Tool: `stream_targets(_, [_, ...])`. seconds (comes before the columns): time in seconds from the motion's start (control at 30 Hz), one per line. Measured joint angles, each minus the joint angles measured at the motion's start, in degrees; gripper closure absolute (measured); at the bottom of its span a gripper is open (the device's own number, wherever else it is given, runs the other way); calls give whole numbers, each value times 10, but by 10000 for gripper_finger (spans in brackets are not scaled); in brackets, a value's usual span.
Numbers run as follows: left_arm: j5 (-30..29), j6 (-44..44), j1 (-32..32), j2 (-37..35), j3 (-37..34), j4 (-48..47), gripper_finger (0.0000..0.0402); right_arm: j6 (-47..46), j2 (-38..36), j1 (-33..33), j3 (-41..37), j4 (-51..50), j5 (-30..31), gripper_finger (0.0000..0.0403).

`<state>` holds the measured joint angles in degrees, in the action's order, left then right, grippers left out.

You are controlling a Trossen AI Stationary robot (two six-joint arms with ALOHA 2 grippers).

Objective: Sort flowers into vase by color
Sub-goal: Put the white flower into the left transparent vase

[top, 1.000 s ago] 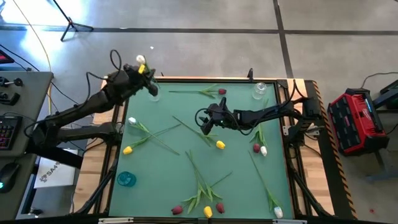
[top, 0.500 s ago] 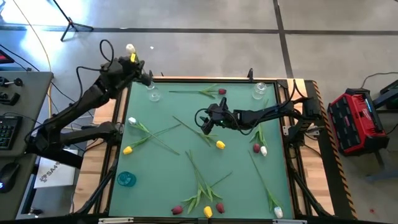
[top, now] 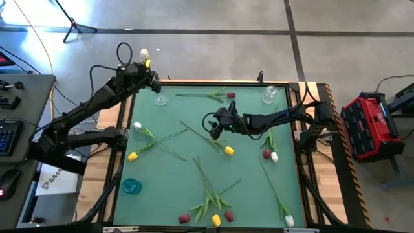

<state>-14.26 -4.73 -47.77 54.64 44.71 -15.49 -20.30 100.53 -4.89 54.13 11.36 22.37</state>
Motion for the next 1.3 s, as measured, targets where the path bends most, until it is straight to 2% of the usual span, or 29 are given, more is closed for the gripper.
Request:
stream_targets(0.13, [2, -6, 0, 8, 0, -3, 369, -2, 0, 0, 0, -5, 0, 224])
stream_targets(0.3, [7, -21, 0, 11, 0, -33, 311, -7, 0, 0, 0, -9, -4, 224])
stream_targets(0.53, [45, -29, 0, -4, 0, -51, 250, -19, 0, 2, 0, -20, -15, 224])
stream_targets(0.97, [34, -27, 2, -105, 13, -90, 231, -44, 0, 16, 0, -34, -16, 224])
stream_targets(1.13, [37, -16, 16, -144, 13, -103, 231, -52, 0, 15, 0, -37, -39, 224])
stream_targets(1.3, [36, -6, 31, -178, 13, -103, 231, -49, -36, 10, 6, -154, -40, 224])
